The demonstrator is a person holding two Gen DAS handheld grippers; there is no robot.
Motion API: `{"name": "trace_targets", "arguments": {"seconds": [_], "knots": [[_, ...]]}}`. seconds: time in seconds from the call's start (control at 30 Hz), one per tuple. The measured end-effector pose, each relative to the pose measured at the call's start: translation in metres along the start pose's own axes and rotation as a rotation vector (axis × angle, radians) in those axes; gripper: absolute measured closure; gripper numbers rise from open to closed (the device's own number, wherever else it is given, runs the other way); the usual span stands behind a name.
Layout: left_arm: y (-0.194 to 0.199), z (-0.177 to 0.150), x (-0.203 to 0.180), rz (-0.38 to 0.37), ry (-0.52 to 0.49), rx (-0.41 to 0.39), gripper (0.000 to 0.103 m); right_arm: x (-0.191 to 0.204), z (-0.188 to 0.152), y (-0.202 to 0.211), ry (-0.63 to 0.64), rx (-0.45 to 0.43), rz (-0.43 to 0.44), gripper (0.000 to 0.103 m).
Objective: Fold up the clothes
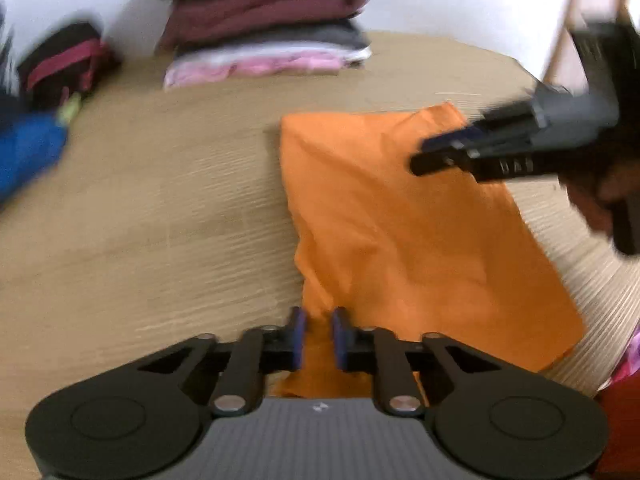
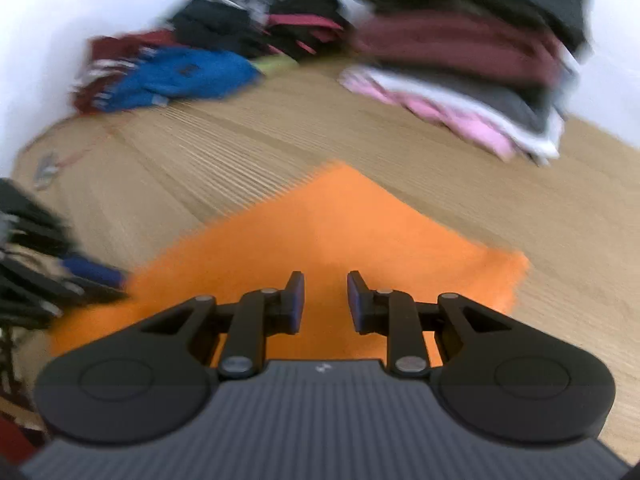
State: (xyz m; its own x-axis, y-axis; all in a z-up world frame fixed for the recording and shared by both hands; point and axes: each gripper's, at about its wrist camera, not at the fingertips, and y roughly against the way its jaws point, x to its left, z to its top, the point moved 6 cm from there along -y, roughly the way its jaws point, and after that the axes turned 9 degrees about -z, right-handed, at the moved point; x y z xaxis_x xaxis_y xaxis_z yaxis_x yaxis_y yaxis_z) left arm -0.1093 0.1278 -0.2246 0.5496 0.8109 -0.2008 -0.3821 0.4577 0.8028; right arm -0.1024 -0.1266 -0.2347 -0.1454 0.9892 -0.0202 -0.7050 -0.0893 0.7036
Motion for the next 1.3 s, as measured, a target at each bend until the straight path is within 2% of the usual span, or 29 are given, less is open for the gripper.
{"name": "trace_targets", "arguments": {"seconds": [0.03,0.1,0.17,0.27,0.33,0.37,0.4,0.43,0.47,0.5,0.53,0.57,0.6,0.7,0.77,0.8,0.83,0.87,0.9,0.93,0.97,1.03,1.13,1.27,1.3], "knots": [[0.002,0.0,0.0,0.0,0.046,0.022,0.102,-0.014,-0.005,-0.006,-0.071,0.042,-0.012,0.079],[0.006,-0.003,0.001,0.009,0.138,0.047,0.103,-0.035,-0.01,-0.007,-0.247,0.039,0.046,0.084],[0.009,-0.01,0.005,0.046,0.179,0.057,0.103,-0.04,-0.013,-0.007,-0.266,0.022,0.019,0.092],[0.014,-0.011,0.003,0.08,0.171,0.01,0.102,-0.034,-0.014,-0.003,-0.195,-0.054,-0.057,0.091],[0.027,-0.007,-0.004,0.098,0.132,-0.074,0.1,-0.028,-0.009,0.006,-0.132,-0.143,-0.079,0.086],[0.035,-0.003,-0.009,0.105,0.105,-0.122,0.096,-0.025,-0.005,0.012,-0.092,-0.2,-0.083,0.084],[0.044,0.005,-0.015,0.11,0.065,-0.183,0.096,-0.02,0.0,0.016,-0.039,-0.245,-0.07,0.084],[0.048,0.015,-0.022,0.101,0.023,-0.225,0.091,-0.015,0.004,0.015,0.009,-0.261,-0.059,0.085],[0.043,0.025,-0.03,0.069,-0.022,-0.233,0.086,-0.011,0.008,0.01,0.051,-0.256,-0.06,0.086],[0.039,0.036,-0.038,0.036,-0.068,-0.242,0.086,-0.012,0.011,0.0,0.072,-0.226,-0.07,0.086],[0.031,0.045,-0.047,0.005,-0.115,-0.243,0.087,-0.014,0.014,-0.011,0.09,-0.196,-0.081,0.086],[0.017,0.049,-0.054,-0.02,-0.154,-0.219,0.093,-0.025,0.015,-0.022,0.077,-0.159,-0.099,0.087],[0.001,0.051,-0.055,-0.037,-0.172,-0.171,0.098,-0.037,0.017,-0.034,0.064,-0.122,-0.117,0.088],[-0.038,0.049,-0.054,-0.073,-0.182,-0.044,0.102,-0.08,0.027,-0.053,-0.045,-0.04,-0.157,0.087],[-0.039,0.041,-0.053,-0.085,-0.193,-0.036,0.102,-0.108,0.037,-0.059,-0.099,-0.003,-0.193,0.083],[-0.037,0.038,-0.05,-0.092,-0.188,-0.042,0.101,-0.114,0.041,-0.06,-0.111,-0.013,-0.138,0.082],[-0.035,0.035,-0.047,-0.104,-0.171,-0.05,0.098,-0.12,0.046,-0.06,-0.124,-0.022,-0.084,0.079],[-0.031,0.034,-0.042,-0.127,-0.131,-0.055,0.097,-0.125,0.05,-0.061,-0.136,-0.031,-0.028,0.066],[-0.026,0.032,-0.039,-0.151,-0.089,-0.057,0.097,-0.127,0.052,-0.065,-0.152,-0.017,0.055,0.04],[-0.022,0.029,-0.036,-0.167,-0.059,-0.057,0.095,-0.128,0.052,-0.071,-0.161,0.019,0.106,0.026],[-0.018,0.028,-0.036,-0.167,-0.047,-0.056,0.092,-0.127,0.05,-0.079,-0.15,0.07,0.139,0.008],[-0.011,0.026,-0.035,-0.164,-0.031,-0.057,0.086,-0.123,0.049,-0.087,-0.059,0.088,0.152,0.005],[-0.012,0.024,-0.049,-0.135,-0.088,-0.062,0.068,-0.115,0.048,-0.094,0.091,0.122,0.134,0.002],[-0.018,0.018,-0.073,-0.03,-0.253,-0.047,0.065,-0.104,0.047,-0.09,0.164,0.19,0.214,0.003],[-0.018,0.019,-0.074,-0.026,-0.256,-0.044,0.065,-0.102,0.046,-0.086,0.173,0.202,0.225,0.009]]}}
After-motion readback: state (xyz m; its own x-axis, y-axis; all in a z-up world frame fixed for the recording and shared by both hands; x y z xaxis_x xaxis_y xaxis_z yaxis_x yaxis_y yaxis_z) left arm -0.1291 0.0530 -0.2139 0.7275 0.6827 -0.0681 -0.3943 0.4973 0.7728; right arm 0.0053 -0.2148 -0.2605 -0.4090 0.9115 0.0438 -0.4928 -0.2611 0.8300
